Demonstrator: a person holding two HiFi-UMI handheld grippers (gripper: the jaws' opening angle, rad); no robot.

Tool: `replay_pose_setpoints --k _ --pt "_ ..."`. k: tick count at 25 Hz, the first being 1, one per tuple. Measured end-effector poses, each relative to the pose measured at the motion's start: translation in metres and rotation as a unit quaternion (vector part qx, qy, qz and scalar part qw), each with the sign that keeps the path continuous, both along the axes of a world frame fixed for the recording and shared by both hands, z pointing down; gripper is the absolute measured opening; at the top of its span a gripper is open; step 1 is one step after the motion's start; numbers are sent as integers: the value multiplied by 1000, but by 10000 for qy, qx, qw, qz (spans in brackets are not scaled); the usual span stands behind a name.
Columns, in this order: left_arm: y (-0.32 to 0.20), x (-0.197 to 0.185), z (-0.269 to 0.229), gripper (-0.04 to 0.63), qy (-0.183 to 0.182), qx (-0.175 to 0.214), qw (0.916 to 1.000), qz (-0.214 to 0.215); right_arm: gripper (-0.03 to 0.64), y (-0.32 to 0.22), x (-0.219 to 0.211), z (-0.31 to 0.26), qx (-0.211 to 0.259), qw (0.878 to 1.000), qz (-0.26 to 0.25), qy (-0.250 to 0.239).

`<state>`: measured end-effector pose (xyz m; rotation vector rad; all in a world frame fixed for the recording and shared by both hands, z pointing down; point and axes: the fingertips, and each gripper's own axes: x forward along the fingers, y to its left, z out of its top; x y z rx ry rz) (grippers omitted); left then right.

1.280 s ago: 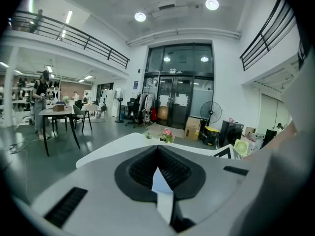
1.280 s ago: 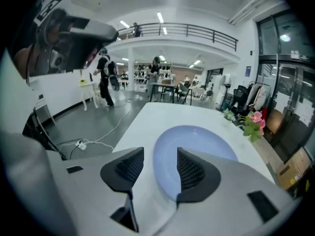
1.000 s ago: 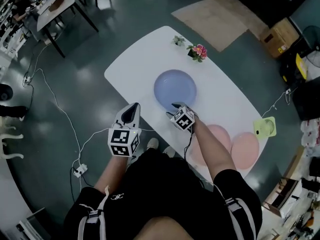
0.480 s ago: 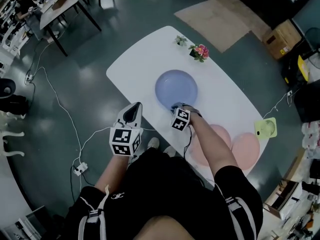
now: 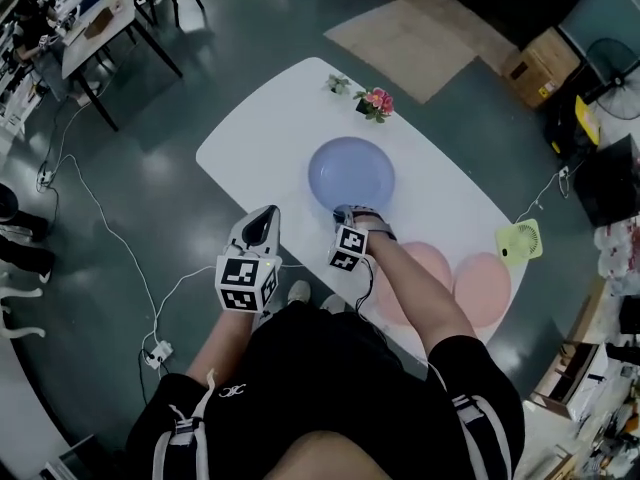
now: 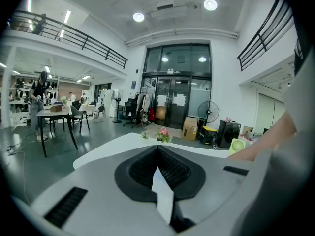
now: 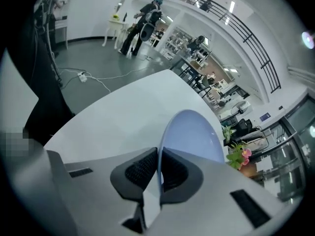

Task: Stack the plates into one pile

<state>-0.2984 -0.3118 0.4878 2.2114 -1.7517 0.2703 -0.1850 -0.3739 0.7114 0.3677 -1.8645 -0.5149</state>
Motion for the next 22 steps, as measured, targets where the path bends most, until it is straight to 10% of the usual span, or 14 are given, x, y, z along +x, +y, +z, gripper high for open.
replay_pose_setpoints --k 9,22 --pt "-28 49 -2 14 95 95 9965 831 35 -4 72 -33 433 9919 1196 -37" --pt "-40 176 10 14 187 45 9681 2499 40 57 195 -40 334 9216 3859 -257"
